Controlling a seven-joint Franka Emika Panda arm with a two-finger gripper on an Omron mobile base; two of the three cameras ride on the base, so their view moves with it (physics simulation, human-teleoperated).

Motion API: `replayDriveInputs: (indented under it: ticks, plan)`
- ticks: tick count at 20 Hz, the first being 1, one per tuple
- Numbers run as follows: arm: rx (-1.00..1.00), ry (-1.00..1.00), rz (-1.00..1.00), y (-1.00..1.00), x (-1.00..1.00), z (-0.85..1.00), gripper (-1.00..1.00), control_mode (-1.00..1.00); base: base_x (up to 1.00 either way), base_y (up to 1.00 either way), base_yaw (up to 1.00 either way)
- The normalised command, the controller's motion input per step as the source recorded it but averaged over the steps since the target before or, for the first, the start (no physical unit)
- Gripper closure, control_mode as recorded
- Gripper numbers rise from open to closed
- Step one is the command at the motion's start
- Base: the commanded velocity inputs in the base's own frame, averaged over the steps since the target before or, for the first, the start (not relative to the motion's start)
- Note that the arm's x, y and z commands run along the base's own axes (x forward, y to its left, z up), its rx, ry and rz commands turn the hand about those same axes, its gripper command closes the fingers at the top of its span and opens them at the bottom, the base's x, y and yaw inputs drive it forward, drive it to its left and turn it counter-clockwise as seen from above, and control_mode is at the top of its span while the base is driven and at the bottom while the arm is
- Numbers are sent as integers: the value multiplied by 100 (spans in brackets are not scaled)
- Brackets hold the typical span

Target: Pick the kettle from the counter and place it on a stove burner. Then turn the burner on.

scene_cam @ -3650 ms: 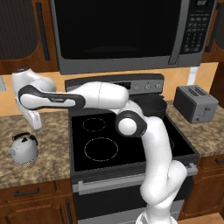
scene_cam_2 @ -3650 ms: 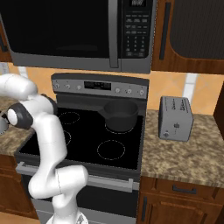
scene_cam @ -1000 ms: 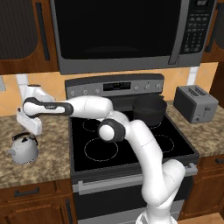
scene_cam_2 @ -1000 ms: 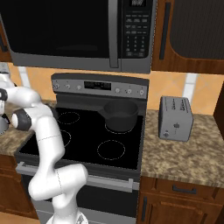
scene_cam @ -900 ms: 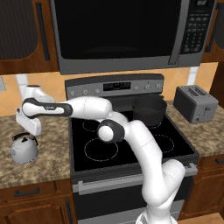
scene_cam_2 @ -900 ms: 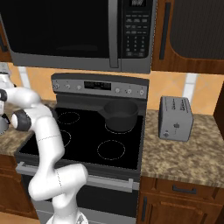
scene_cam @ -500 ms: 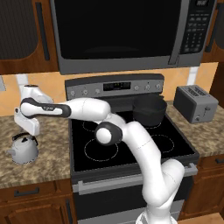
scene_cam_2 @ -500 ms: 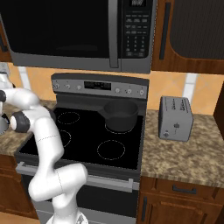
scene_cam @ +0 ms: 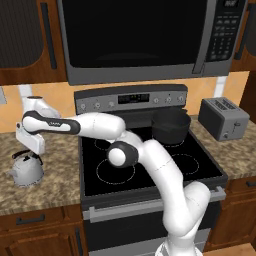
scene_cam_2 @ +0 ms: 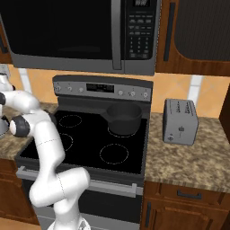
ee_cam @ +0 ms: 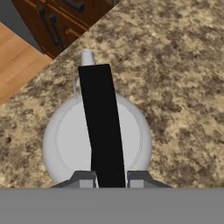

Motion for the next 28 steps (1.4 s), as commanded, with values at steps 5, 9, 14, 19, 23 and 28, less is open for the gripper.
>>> replayDriveInputs:
  ticks: [5,9,14,19,23,28]
  plan:
    - [0,0,0,-1,-21,0,100,-100,0,0,0]
    - [0,-3,-1,-19,-87,0,100,-100,0,0,0]
    - [0,-12,-3,-50,-99,0,100,-100,0,0,0]
    - [1,-9,-11,-72,-68,0,100,-100,0,0,0]
    - [6,-5,-19,-84,-44,0,100,-100,0,0,0]
    - [22,-3,-29,-93,-11,15,100,-100,0,0,0]
